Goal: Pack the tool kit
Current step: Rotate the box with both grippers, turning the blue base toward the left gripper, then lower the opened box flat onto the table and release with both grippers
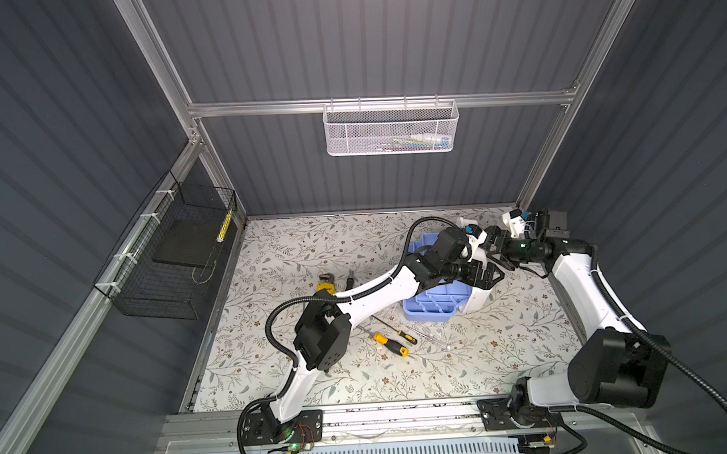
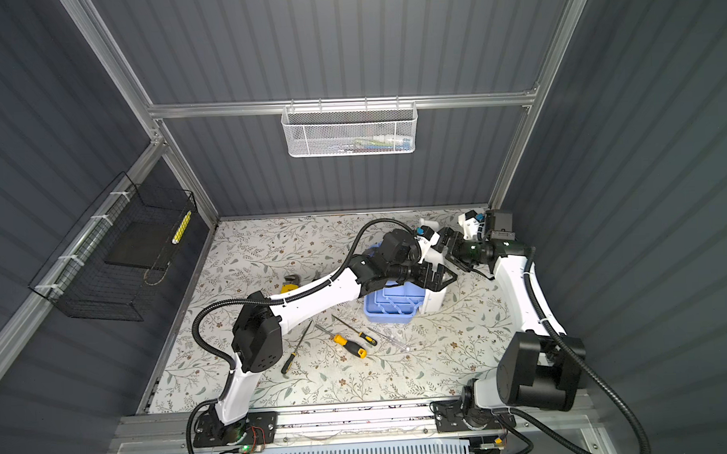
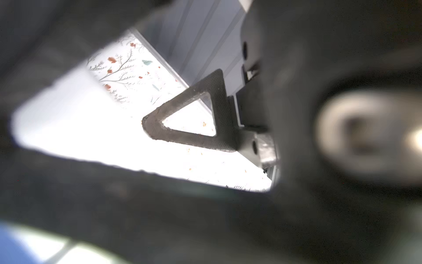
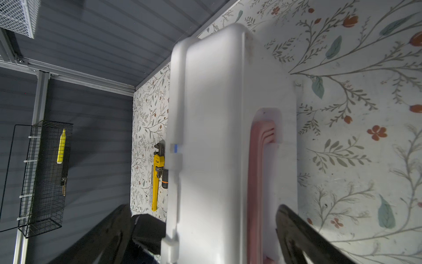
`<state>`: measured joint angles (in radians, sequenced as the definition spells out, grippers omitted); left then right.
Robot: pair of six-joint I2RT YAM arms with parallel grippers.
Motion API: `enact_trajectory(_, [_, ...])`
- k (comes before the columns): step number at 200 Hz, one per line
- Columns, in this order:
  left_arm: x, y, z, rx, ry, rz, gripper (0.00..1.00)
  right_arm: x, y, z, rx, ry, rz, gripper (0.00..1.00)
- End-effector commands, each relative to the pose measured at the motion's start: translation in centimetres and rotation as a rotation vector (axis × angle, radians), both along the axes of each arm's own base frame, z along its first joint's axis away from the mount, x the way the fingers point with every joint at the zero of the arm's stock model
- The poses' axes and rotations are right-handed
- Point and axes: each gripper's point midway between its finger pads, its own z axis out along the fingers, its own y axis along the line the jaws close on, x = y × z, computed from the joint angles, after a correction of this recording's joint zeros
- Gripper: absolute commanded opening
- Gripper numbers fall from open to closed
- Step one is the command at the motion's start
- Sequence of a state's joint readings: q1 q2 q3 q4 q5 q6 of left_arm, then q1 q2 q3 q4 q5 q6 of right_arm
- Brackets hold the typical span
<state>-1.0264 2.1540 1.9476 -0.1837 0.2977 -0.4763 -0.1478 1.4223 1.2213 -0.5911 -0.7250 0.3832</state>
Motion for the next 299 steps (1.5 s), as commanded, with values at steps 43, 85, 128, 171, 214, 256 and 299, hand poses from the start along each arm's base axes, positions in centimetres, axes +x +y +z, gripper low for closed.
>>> enact_trajectory(43, [0.0, 0.9, 0.5, 0.078, -0.052, 0.013, 1.0, 0.3, -0.1, -1.0, -0.058, 0.014, 0.022, 0.99])
enact_trajectory(85, [0.3, 3.3, 2.3, 0.113, -0.119, 0.062, 1.0, 0.6, -1.6, -2.3, -0.108, 0.04, -0.023, 0.99])
enact_trajectory(128, [1.2, 8.2, 3.5, 0.15, -0.167, 0.153, 1.0, 0.7, -2.9, -3.3, -0.109, 0.054, -0.043, 0.99])
enact_trajectory(171, [2.7, 14.3, 2.7, 0.206, -0.182, 0.27, 1.0, 0.5, -4.6, -4.9, -0.142, 0.064, -0.081, 0.99])
enact_trajectory(214, [4.5, 18.9, -0.8, 0.269, -0.118, 0.355, 1.0, 0.3, -7.0, -8.2, -0.194, 0.154, -0.146, 0.99])
enact_trajectory(256, [5.0, 20.8, -5.7, 0.363, -0.059, 0.368, 1.0, 0.4, -8.3, -10.1, -0.189, 0.192, -0.17, 0.99])
enact_trajectory(299, [4.8, 20.6, -9.4, 0.388, 0.009, 0.325, 1.0, 0.4, -10.0, -11.6, -0.209, 0.221, -0.212, 0.99])
